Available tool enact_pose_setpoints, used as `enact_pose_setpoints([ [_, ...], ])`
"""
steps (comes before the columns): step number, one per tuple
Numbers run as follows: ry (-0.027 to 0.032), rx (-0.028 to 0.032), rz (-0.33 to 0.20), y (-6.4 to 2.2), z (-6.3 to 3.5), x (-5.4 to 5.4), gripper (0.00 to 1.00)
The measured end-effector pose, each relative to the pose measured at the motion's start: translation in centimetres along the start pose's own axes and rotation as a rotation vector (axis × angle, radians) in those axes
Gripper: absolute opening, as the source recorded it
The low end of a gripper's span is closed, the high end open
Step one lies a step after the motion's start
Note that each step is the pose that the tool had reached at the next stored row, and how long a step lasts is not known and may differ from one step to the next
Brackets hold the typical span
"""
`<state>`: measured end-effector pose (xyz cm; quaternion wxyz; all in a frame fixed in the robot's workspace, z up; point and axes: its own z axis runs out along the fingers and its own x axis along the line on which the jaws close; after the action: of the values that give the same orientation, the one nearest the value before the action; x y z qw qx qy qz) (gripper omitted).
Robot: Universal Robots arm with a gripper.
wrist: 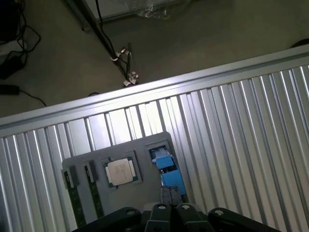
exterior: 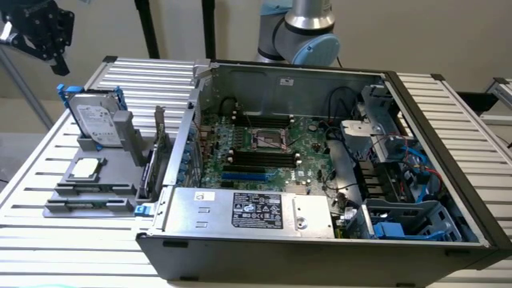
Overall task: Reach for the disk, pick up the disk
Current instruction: 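Pick up the disk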
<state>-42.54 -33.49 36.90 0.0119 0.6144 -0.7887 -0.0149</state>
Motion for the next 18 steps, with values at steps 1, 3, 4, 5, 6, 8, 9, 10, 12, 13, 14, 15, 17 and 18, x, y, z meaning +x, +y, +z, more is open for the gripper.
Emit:
enact_pose_setpoints([
  [1, 0.0000, 0.0000, 0.000, 0.00, 0.00, 0.00, 0.11],
  [3, 0.0000, 0.0000, 0.000, 0.00, 0.00, 0.00, 0.11],
  [4, 0.0000, 0.0000, 0.000, 0.00, 0.00, 0.00, 0.11],
  [5, 0.0000, 0.0000, 0.000, 0.00, 0.00, 0.00, 0.11],
  [6, 0.0000, 0.0000, -0.001, 0.00, 0.00, 0.00, 0.11],
  [8, 0.0003, 0.0000, -0.008, 0.00, 0.00, 0.00, 0.11],
  [9, 0.0007, 0.0001, -0.017, 0.00, 0.00, -0.01, 0.11],
  [10, 0.0012, 0.0001, -0.031, 0.01, 0.00, -0.04, 0.11],
  [12, 0.0024, 0.0000, -0.063, 0.02, 0.00, -0.06, 0.11],
  [13, 0.0031, 0.0000, -0.080, 0.01, 0.00, -0.06, 0.11],
  [14, 0.0037, 0.0000, -0.098, 0.01, 0.00, -0.06, 0.11],
  [15, 0.0044, 0.0001, -0.115, 0.02, 0.00, -0.07, 0.11],
  [17, 0.0058, 0.0001, -0.151, 0.02, 0.00, -0.07, 0.11],
  [18, 0.0065, 0.0000, -0.169, 0.02, 0.00, -0.07, 0.11],
])
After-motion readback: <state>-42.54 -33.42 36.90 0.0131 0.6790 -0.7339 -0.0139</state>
